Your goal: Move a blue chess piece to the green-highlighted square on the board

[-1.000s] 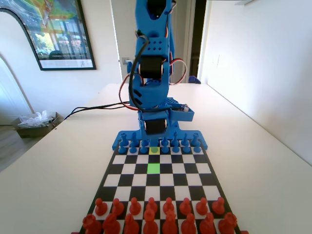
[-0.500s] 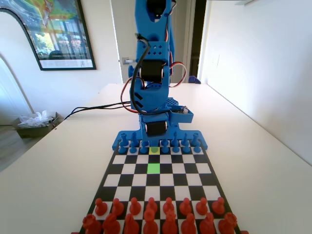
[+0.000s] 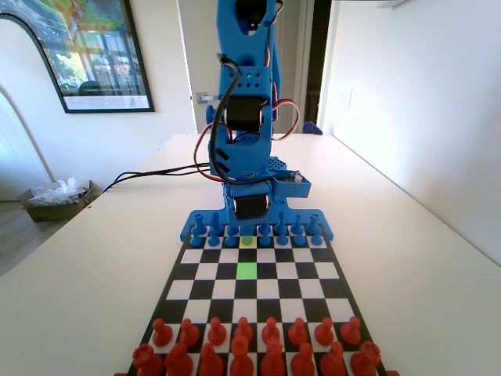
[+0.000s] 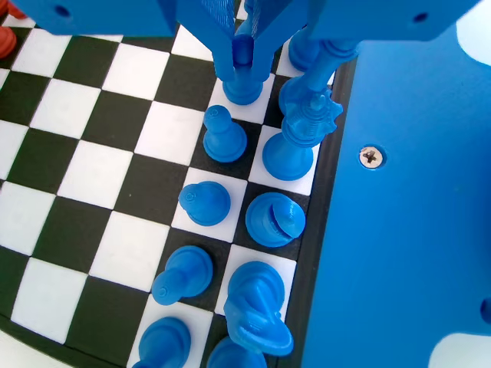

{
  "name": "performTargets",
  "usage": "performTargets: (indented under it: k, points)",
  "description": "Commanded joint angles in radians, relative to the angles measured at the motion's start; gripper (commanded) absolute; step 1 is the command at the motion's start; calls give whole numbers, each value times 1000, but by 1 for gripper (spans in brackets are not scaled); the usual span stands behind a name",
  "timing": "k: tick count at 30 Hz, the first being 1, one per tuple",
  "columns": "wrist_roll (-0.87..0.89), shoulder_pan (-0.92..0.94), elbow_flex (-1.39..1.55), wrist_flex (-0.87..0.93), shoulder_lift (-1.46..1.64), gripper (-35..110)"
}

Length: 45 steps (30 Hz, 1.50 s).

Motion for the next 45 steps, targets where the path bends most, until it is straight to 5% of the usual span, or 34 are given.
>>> performTargets:
  k: [1, 13, 45]
  points:
    - [-11, 26, -67, 66, 17, 1]
    - [21, 14, -239, 230, 67, 1]
    - [-5, -11, -402, 115, -204, 1]
